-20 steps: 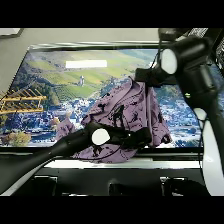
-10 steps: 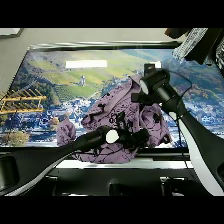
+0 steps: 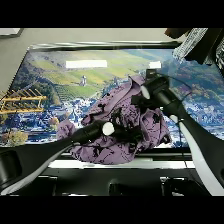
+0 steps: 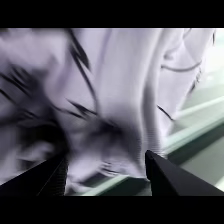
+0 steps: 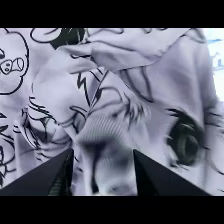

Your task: Fold the clothes and pants, and hang the long-sleeved shirts on hangers.

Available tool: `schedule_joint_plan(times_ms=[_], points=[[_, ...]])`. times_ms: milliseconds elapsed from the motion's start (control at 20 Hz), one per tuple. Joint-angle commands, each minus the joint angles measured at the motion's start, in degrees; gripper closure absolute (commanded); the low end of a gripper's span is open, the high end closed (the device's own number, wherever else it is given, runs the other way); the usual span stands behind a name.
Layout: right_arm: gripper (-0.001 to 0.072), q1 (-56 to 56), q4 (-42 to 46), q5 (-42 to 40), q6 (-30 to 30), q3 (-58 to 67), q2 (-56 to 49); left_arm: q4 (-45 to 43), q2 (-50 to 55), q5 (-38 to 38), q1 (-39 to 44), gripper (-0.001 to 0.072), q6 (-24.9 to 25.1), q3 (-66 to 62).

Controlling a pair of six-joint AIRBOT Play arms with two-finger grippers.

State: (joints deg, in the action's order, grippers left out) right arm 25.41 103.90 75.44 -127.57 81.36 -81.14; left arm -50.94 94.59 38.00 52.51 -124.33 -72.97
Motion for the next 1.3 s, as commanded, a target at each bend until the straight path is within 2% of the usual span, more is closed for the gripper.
schedule_joint_plan(times_ms=[0,50,100,150,250,350,450,600,750,900,1100,1150,1200,1250], points=[[0.0219,-6.16,-0.31,9.11,4.09,1.73,6.80,-19.69,-4.63,10.03,-6.25,0.0165,4.83,-0.04],[0.0213,-9.57,-0.63,12.76,5.44,1.68,9.88,-25.77,-6.71,10.69,-8.46,0.0164,7.45,-0.04],[0.0209,-12.70,-1.73,15.45,6.54,1.33,12.70,-28.26,-8.39,10.38,-10.71,0.0165,12.31,-0.04],[0.0165,-15.69,-3.78,17.40,7.13,0.15,15.72,-28.24,-9.81,9.77,-13.20,0.0165,18.62,-0.07],[0.0160,-19.71,-9.20,19.28,7.13,-5.33,21.22,-27.98,-11.26,9.53,-17.18,0.0165,27.54,-0.46],[0.0155,-21.18,-15.06,18.75,4.15,-15.85,27.10,-28.00,-11.26,10.16,-19.74,0.0165,33.46,-2.08],[0.0155,-21.29,-22.43,14.62,-0.98,-27.23,31.76,-28.04,-11.17,9.86,-21.05,0.0164,37.44,-3.82],[0.0157,-21.29,-33.46,3.58,-7.10,-40.11,34.84,-28.39,-10.27,9.88,-21.77,0.0165,38.66,-6.54],[0.0163,-21.29,-34.05,-4.26,-11.85,-45.75,34.77,-28.39,-9.55,9.79,-21.81,0.0164,38.23,-7.89],[0.0164,-21.29,-34.27,-7.06,-14.82,-47.32,33.79,-28.44,-8.92,9.75,-21.84,0.0164,38.32,-7.96],[0.0177,-21.27,-40.17,-9.49,-13.51,-47.32,28.89,-28.41,-7.87,9.81,-21.84,0.0164,38.10,-8.13],[0.0209,-21.27,-40.85,-9.49,-12.83,-47.32,27.58,-28.41,-7.39,10.10,-21.81,0.0164,36.96,-8.66],[0.0278,-21.27,-40.17,-9.55,-12.81,-47.32,26.56,-28.41,-6.88,10.27,-21.81,0.0164,35.54,-9.44],[0.0380,-21.27,-39.32,-9.84,-12.81,-47.32,25.81,-28.39,-6.34,10.32,-21.70,0.0164,34.23,-10.51]])
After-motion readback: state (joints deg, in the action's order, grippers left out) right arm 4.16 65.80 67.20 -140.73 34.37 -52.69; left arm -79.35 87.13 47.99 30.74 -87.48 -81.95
